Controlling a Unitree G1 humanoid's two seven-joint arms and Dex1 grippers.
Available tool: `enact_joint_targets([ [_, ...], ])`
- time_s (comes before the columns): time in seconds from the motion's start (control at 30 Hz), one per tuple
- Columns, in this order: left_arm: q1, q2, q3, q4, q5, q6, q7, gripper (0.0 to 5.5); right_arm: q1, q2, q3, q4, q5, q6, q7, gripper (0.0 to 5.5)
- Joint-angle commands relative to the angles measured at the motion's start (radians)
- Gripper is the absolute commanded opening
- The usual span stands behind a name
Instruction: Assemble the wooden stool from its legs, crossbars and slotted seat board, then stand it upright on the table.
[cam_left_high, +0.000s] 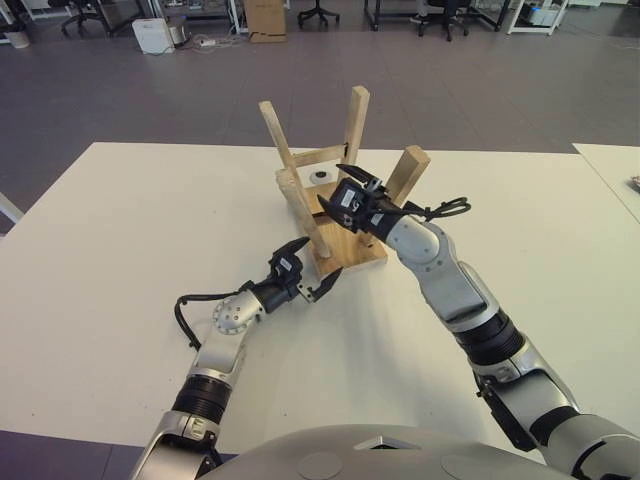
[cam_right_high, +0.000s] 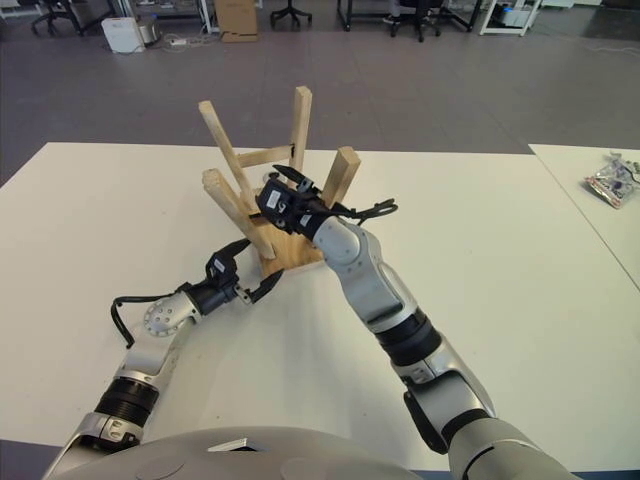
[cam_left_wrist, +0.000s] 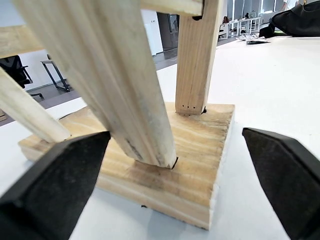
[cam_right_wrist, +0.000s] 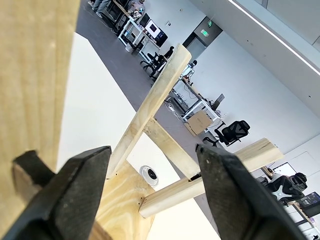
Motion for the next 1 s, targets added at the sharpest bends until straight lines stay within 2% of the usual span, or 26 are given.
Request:
enact_joint_targets([
  [0.03,0.005,-0.005,-0.001,-0.004,0.008,-0.004,0.009,4.83,0.039,-0.024,0.047,0.020,-0.022,0.045,0.066,3.17],
  [0.2,0.005,-0.006,0.000,-0.005,0.008,0.000,0.012,4.83,-0.106,0.027,-0.088,-0.134,0.027,0.074,0.053,3.17],
  [0.27,0.008,-0.004,0.000,-0.005,0.009,-0.001,0.012,4.83,-0.279,0.017,-0.258,-0.177,0.097,0.111,0.039,3.17],
  [0.37,0.020,0.000,0.002,-0.010,0.011,-0.002,0.015,4.83,-0.450,-0.107,-0.475,-0.057,0.126,0.056,-0.018,3.17],
  [0.47,0.048,0.030,0.026,-0.029,0.007,-0.001,0.016,4.83,-0.398,-0.229,-0.547,0.173,0.106,-0.056,-0.037,3.17],
  [0.53,0.067,0.070,0.062,-0.028,0.008,0.005,0.021,4.83,-0.305,-0.260,-0.554,0.334,0.108,-0.115,-0.040,3.17],
  [0.63,0.061,0.107,0.076,0.004,0.031,0.042,0.026,4.83,-0.190,-0.262,-0.494,0.491,0.093,-0.171,-0.014,3.17],
  [0.83,-0.015,0.179,-0.038,0.095,0.137,0.190,-0.068,4.83,-0.106,-0.220,-0.321,0.791,0.030,-0.329,0.062,3.17],
  [1.0,-0.133,0.215,-0.051,0.198,0.235,0.277,0.046,4.83,-0.079,-0.160,-0.203,0.923,-0.004,-0.452,0.144,3.17],
])
